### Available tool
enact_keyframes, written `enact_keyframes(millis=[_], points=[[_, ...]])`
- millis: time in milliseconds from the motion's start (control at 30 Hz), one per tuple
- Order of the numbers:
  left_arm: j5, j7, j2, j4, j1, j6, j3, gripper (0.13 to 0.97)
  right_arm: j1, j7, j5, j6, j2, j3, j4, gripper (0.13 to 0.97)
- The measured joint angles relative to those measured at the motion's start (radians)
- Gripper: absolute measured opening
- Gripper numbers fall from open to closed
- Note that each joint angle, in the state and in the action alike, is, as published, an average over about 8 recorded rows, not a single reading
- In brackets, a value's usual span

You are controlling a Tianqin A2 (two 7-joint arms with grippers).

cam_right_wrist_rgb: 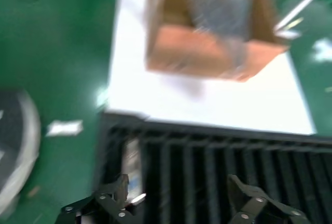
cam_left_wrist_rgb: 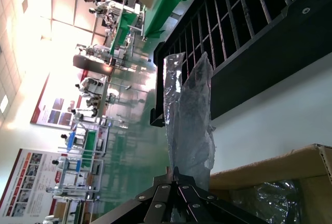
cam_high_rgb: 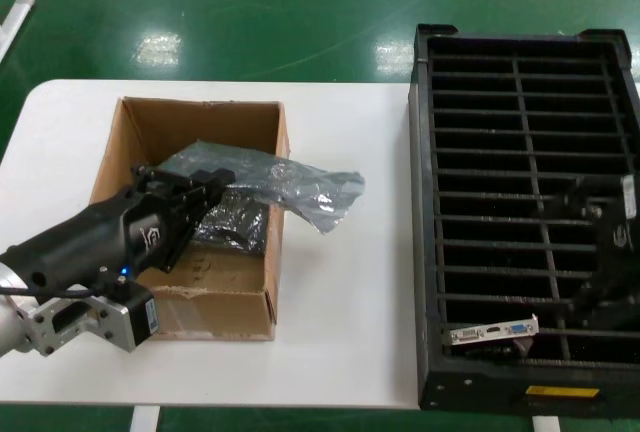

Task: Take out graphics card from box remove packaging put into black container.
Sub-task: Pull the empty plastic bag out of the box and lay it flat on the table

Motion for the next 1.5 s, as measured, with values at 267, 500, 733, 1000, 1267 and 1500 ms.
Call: enact_keyframes(millis=[267,500,733,1000,1267,1500], points=[[0.0,0.0,0.0,0.0,0.0,0.0,0.0,0.138,-0.116,-0.045,0.047,0.265,-0.019,0.133,-0.059,0.708],[0.0,0.0,0.0,0.0,0.0,0.0,0.0,0.138,-0.186,-0.169,0.085,0.48,-0.077,0.222,-0.189,0.826],[-0.013,-0.108,-0.029,-0.028,-0.026,-0.028,0.041,0.138,-0.196,-0.22,0.106,0.538,-0.102,0.25,-0.249,0.903],[-0.262,-0.452,-0.156,-0.082,-0.223,-0.202,0.323,0.138,-0.196,-0.22,0.106,0.538,-0.102,0.25,-0.249,0.947],[-0.633,-0.77,-0.141,0.008,-0.499,-0.437,0.69,0.138,-0.196,-0.22,0.106,0.538,-0.102,0.25,-0.249,0.964],[-0.953,-0.753,-0.033,0.095,-0.673,-0.73,0.96,0.138,-0.196,-0.22,0.106,0.538,-0.102,0.25,-0.249,0.966]])
